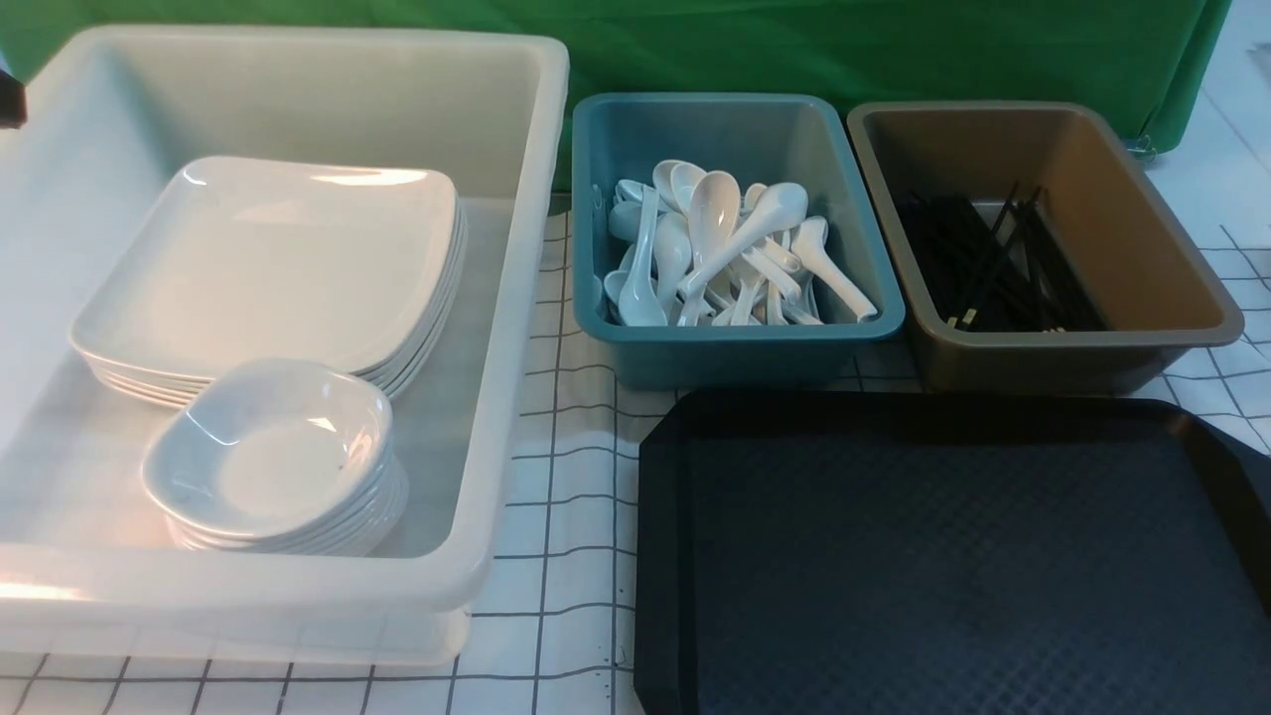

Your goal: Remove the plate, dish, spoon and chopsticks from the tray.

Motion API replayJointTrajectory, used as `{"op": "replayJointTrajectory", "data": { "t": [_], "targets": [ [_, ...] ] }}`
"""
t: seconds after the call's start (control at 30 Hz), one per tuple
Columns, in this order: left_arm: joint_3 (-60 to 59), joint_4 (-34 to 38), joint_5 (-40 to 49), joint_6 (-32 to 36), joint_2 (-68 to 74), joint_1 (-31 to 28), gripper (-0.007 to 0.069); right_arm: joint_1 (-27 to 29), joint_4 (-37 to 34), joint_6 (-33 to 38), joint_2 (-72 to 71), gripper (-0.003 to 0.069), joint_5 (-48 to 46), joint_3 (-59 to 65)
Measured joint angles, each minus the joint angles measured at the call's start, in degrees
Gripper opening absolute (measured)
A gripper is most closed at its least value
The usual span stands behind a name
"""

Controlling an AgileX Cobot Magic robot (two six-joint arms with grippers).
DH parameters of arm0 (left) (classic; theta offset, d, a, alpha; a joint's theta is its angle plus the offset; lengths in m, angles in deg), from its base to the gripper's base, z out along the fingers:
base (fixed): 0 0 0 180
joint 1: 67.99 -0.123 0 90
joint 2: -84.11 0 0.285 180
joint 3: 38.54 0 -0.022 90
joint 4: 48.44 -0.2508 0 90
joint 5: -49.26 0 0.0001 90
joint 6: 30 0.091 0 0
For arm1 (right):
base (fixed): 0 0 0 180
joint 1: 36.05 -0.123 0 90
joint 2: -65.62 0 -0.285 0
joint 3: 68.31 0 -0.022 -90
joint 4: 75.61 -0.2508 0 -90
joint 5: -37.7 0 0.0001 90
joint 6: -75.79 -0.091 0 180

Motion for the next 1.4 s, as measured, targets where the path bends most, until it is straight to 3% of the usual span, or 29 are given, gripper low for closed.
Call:
{"op": "replayJointTrajectory", "data": {
  "t": [0.13,0.17,0.3,0.33,0.37,0.5,1.4],
  "targets": [
    [0.00,0.49,0.03,0.00,0.00,0.00,0.0000,0.00,0.00,0.64,-11.93,0.0032,3.51,16.06],
    [0.00,1.23,0.07,0.00,0.00,0.00,0.0000,0.00,0.00,0.73,-15.96,0.0032,10.49,27.58],
    [0.00,2.60,0.07,0.00,0.00,0.00,0.0000,0.00,0.11,0.79,-22.40,0.0032,32.85,47.88],
    [0.00,2.61,0.07,0.00,0.00,0.00,0.0000,0.00,0.11,0.79,-22.61,0.0032,34.11,48.86],
    [0.00,2.80,0.07,0.00,0.00,0.00,0.0000,0.00,0.06,0.79,-24.04,0.0034,43.81,56.42],
    [0.00,2.90,0.07,0.00,0.00,0.00,0.0000,0.00,-0.10,-0.32,-24.84,0.0037,55.39,64.98],
    [0.00,1.48,0.07,0.00,-0.14,0.00,0.0003,0.00,-0.27,-2.27,-25.17,0.0081,57.52,67.01]
  ]
}}
